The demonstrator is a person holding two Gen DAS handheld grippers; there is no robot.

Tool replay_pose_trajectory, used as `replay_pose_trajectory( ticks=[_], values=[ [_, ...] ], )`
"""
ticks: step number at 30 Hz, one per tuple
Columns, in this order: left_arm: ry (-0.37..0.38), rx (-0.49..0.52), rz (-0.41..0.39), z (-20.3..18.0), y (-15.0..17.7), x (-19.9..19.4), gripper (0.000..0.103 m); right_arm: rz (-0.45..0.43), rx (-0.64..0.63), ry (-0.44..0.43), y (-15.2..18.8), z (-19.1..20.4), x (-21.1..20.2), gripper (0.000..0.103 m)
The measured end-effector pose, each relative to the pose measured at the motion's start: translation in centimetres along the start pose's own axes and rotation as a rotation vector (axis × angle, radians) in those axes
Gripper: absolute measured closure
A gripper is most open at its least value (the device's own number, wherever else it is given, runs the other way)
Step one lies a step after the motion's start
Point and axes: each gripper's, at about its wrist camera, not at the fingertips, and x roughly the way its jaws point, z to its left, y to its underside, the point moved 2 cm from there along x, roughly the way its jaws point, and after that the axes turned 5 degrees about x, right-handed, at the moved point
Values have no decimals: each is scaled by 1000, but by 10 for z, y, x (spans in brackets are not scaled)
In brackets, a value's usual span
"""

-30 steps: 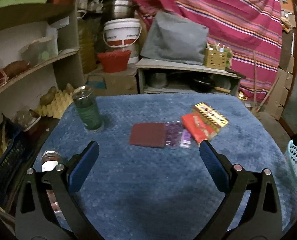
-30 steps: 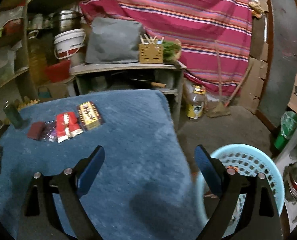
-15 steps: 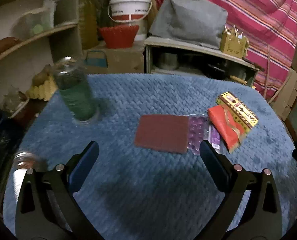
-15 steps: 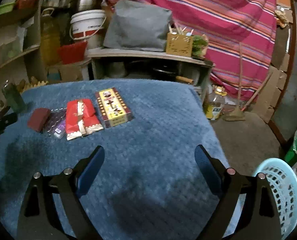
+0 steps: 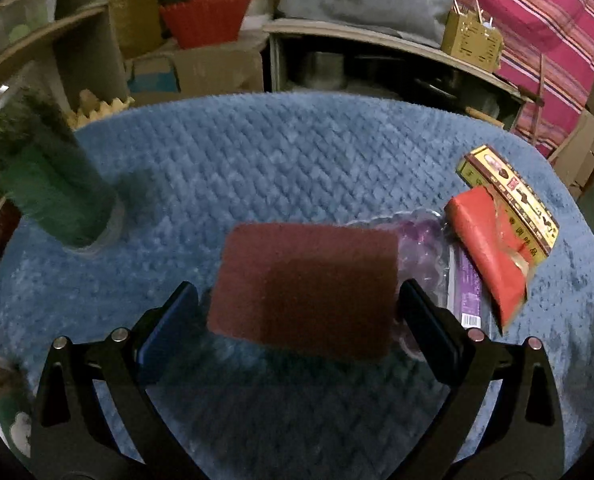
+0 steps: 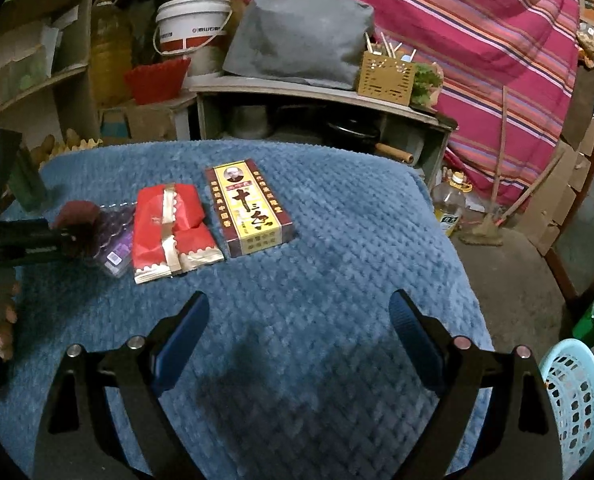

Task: Collect trash
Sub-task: 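Move both tools back over the table toward the maroon pad and red packet, then grasp the maroon scouring pad with the left tool while the right tool grasps the red packet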

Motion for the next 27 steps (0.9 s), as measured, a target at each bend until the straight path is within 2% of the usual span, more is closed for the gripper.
replay_pose_trajectory(
  ticks=[2,6,11,17,20,23,27],
  values=[
    [39,-11,-4,3,-1,0,17,8,2,-7,-2,3,3,13],
    [67,-35,-3,11,3,-3,17,26,-2,-19,-4,15,12,13],
    [-9,-41,-36,28,11,-29,17,44,-45,-39,-4,41,22,13],
    [-158,-32,-120,52,21,-78,17,55,-97,-59,-8,79,34,13],
    [-172,-42,-146,62,24,-94,17,53,-145,-28,-11,97,40,14],
    [-179,-49,-163,71,27,-106,17,90,-171,-15,-14,110,51,14],
    [-172,-82,-158,85,30,-111,17,102,-192,15,-15,121,58,15]
  ],
)
